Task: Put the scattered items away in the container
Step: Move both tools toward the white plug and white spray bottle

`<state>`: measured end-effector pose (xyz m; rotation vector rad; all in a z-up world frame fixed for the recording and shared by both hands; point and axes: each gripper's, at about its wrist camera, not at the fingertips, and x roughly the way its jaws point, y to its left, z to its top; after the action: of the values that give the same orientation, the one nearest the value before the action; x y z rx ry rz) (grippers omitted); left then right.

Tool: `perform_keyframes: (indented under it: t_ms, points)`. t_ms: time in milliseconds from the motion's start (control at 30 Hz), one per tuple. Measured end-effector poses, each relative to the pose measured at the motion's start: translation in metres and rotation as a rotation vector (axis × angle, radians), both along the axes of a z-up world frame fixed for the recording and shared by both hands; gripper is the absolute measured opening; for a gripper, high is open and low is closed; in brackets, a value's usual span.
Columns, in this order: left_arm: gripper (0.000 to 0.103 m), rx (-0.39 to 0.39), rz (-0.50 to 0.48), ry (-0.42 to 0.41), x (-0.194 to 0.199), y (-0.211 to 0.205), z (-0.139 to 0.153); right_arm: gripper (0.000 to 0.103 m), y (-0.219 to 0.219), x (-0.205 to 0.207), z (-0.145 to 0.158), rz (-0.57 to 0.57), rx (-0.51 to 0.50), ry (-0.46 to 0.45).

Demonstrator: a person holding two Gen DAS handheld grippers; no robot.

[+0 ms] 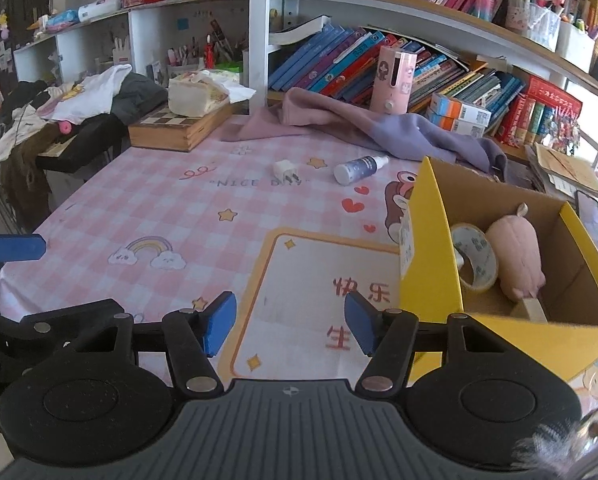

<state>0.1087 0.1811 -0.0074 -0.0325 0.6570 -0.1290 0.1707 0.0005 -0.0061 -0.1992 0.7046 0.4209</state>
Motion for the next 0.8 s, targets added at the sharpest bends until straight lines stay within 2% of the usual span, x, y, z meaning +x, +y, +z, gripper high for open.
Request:
perform_keyframes:
  t_ms: [500,800]
  points:
    - [0.101,-0.012,0.02,0.033,0.086,0.005,-0.011,0.058,0.015,0.095,-0.004,-0.041,0.042,0.078]
    - [0.1,-0.003,0.011,0.039,0.149,0.006,-0.023,0.058,0.028,0.167,-0.005,-0.125,0.102,0.132]
